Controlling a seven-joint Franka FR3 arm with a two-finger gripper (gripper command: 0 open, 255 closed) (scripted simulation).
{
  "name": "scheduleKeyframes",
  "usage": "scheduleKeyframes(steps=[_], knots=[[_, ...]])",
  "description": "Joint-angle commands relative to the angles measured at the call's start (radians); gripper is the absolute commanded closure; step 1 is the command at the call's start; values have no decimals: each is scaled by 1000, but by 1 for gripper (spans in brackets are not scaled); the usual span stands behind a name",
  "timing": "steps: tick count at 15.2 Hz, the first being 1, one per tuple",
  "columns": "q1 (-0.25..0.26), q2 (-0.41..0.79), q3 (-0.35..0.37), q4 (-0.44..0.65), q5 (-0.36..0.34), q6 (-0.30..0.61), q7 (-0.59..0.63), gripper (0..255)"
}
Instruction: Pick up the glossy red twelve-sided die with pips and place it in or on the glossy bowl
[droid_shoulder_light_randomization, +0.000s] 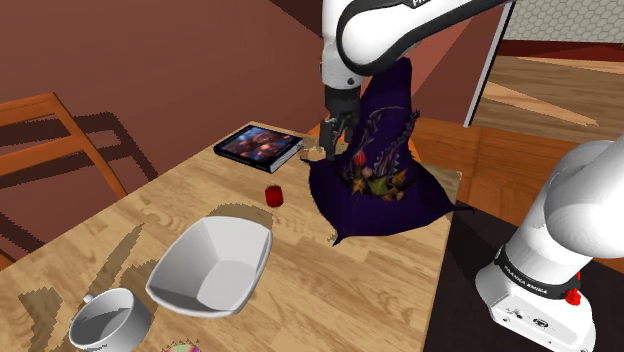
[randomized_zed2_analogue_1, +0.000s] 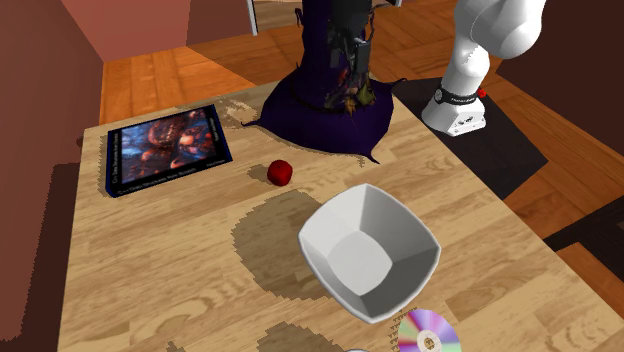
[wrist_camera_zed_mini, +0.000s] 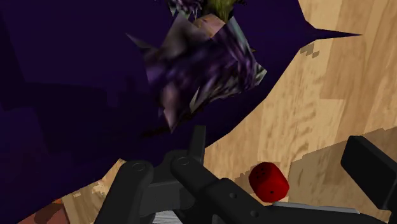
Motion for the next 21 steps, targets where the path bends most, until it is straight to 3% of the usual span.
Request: scheduleKeyframes(steps=[1,9,17,21], knots=[[0,85,18,34,-11,48,24,0],[17,408,64,226,-109,164,139,0],[81,735,52,505,-220,192,239,0],[90,775,45,514,-233,222,247,0]])
